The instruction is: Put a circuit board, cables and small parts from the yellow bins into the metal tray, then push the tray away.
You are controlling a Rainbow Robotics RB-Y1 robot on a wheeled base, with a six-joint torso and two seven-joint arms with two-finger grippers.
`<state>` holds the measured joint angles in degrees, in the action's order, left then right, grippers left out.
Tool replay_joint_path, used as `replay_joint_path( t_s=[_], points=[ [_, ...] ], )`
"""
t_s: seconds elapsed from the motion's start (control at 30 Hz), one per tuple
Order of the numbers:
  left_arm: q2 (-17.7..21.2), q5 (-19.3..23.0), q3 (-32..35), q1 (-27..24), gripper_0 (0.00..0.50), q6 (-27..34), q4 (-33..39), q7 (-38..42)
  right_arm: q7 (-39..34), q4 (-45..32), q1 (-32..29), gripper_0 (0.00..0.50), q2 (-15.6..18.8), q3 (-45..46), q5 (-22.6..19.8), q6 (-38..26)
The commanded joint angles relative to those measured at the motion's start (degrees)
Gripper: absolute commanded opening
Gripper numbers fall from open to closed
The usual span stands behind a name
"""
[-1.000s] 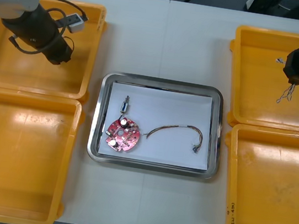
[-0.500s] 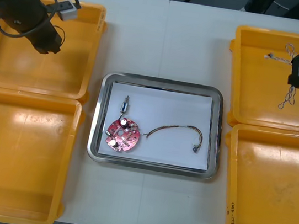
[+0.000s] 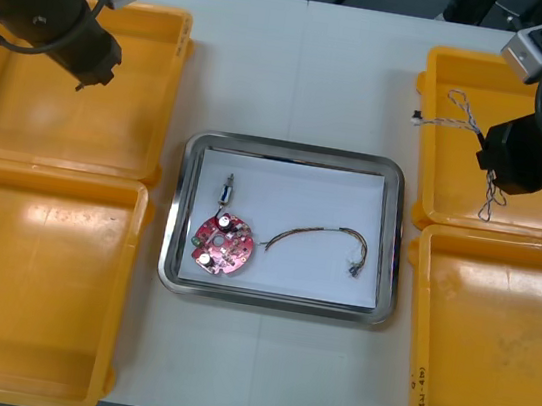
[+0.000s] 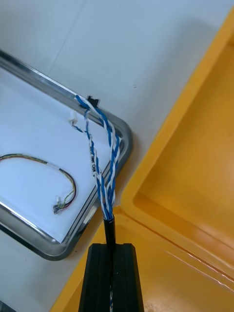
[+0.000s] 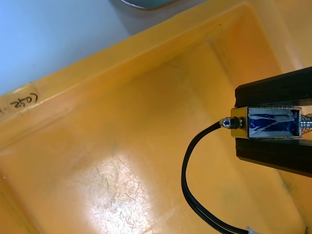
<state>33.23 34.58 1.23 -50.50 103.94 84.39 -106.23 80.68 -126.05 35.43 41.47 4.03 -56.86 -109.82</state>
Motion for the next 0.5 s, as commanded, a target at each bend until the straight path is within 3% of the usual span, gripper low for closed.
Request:
replay_joint_path(
  t_s=[0.03, 0.23, 0.5],
  points=[
    [0.69, 0.32, 0.27, 1.90, 0.001, 2.50, 6.49, 2.70, 2.55, -2.80, 2.18, 0.000, 1.77, -4.12, -2.29, -0.18],
    [0.43, 0.32, 0.44, 3.74, 0.001, 5.31, 11.76, 7.45, 4.39, -3.50, 5.26, 0.000, 0.10, -10.80, -0.97, -0.18],
    [-0.54, -1.09, 1.50, 5.41, 0.003, 6.06, 16.94, 12.19, 17.75, -1.74, 9.04, 0.000, -5.61, -18.71, 7.55, -0.18]
  ],
)
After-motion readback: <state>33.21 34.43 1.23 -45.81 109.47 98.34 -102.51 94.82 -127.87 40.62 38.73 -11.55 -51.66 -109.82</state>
